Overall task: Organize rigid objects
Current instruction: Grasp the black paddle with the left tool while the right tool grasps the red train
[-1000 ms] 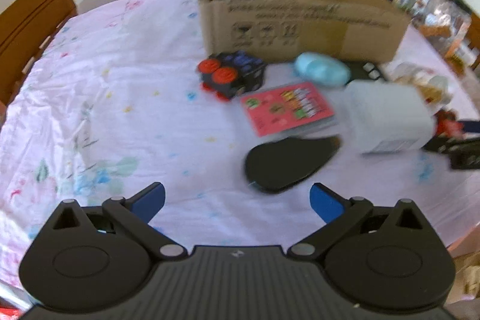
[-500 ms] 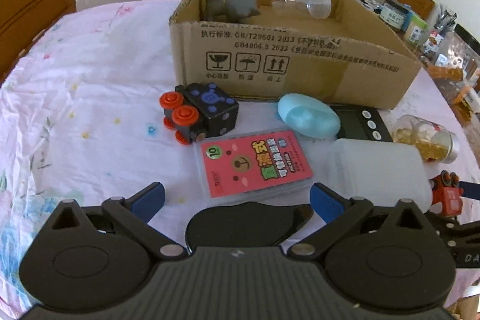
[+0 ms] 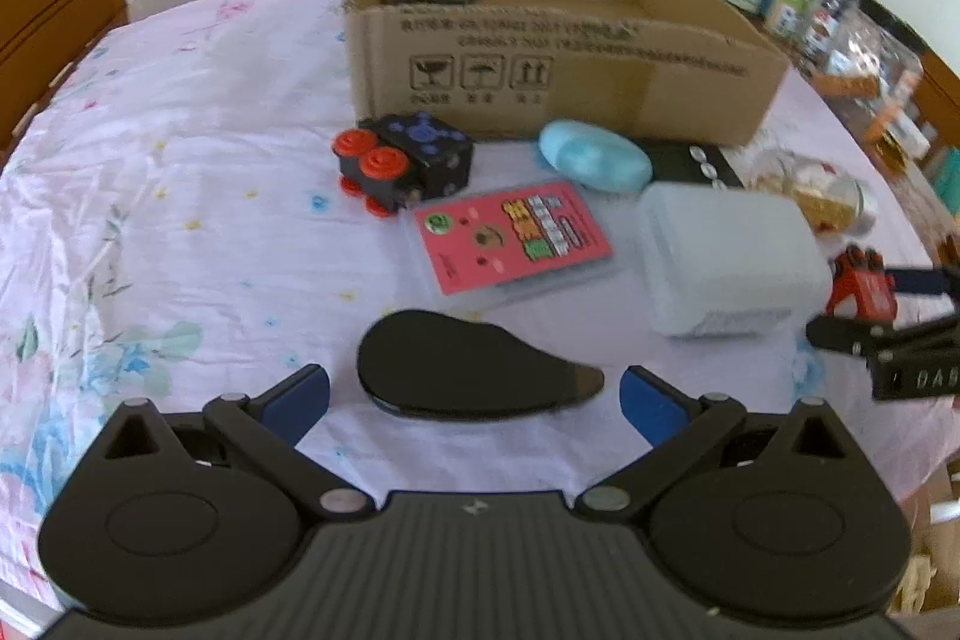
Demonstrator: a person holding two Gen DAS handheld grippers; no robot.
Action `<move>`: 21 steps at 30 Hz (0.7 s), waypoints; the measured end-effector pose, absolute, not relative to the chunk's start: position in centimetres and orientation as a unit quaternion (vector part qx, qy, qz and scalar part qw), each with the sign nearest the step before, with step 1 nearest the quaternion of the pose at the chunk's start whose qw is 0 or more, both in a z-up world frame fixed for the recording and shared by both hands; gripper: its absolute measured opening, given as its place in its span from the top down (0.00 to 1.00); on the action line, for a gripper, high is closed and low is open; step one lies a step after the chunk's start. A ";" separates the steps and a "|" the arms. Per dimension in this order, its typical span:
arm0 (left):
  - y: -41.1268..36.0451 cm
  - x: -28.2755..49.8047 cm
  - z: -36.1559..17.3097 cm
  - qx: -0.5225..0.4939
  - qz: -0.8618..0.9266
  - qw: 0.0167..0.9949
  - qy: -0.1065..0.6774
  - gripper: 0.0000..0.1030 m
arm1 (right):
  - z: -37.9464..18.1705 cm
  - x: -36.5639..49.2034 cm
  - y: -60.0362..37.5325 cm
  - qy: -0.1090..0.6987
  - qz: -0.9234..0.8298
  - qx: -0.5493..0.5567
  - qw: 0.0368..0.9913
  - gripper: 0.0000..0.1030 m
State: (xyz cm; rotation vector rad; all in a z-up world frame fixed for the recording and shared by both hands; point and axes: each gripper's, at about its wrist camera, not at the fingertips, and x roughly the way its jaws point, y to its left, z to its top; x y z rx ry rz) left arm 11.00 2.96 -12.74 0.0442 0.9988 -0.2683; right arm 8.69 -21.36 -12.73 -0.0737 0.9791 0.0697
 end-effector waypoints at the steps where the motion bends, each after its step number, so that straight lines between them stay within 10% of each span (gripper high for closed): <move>1: 2.9 10.9 -12.8 0.029 -0.130 0.871 0.473 0.01 | -12.7 8.7 -21.4 0.469 0.035 -0.036 0.882 0.00; 21: 2.4 11.4 -13.4 0.070 -0.136 0.874 0.460 0.00 | -12.6 8.0 -19.5 0.470 0.014 -0.024 0.882 0.00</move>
